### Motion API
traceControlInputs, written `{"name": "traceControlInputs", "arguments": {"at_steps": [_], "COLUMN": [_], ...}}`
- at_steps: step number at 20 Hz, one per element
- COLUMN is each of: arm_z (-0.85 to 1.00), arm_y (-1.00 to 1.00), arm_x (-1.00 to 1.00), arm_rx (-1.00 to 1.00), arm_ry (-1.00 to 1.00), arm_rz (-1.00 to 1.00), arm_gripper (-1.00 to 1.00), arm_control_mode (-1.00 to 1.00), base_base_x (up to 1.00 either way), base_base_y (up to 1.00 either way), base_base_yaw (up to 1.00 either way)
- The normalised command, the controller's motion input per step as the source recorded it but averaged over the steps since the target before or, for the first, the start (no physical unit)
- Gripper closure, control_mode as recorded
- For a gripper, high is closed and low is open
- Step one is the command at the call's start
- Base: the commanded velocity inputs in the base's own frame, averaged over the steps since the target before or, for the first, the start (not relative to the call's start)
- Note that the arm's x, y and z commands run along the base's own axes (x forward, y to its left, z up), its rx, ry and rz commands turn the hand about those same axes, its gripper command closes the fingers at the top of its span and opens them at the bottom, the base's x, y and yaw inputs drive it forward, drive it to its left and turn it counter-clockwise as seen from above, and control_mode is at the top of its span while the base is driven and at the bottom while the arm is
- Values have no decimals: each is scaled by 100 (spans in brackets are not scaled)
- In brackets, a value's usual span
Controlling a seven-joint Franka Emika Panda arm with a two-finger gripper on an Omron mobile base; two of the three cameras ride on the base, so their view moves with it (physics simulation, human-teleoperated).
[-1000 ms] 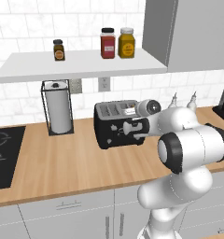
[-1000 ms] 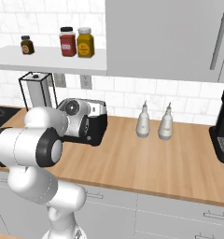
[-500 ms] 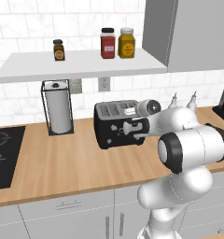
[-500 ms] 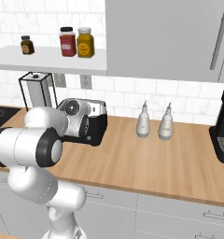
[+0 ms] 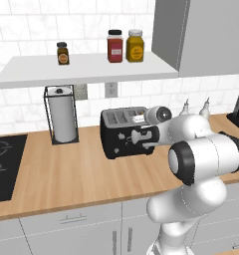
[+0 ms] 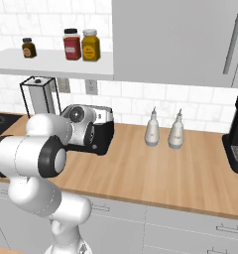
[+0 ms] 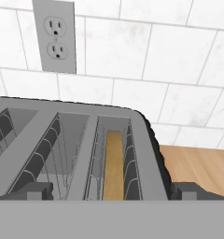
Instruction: Start the toaster. Once the lever pops up, take the bread to the plate on the dining counter.
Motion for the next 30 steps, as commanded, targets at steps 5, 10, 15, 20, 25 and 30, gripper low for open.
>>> {"name": "traceControlInputs", "arguments": {"at_steps": [5, 10, 15, 20, 25, 30], "arm_z": [0, 0, 0, 0, 0, 0], "arm_y": [0, 0, 0, 0, 0, 0], "arm_x": [0, 0, 0, 0, 0, 0], "arm_rx": [0, 0, 0, 0, 0, 0], "arm_ry": [0, 0, 0, 0, 0, 0], "arm_rz": [0, 0, 0, 0, 0, 0], "arm_gripper": [-100, -100, -100, -100, -100, -100], "arm_control_mode": [-100, -100, -100, -100, -100, -100], "base_base_x": [0, 0, 0, 0, 0, 0], "base_base_y": [0, 0, 0, 0, 0, 0], "base_base_yaw": [0, 0, 0, 0, 0, 0]}}
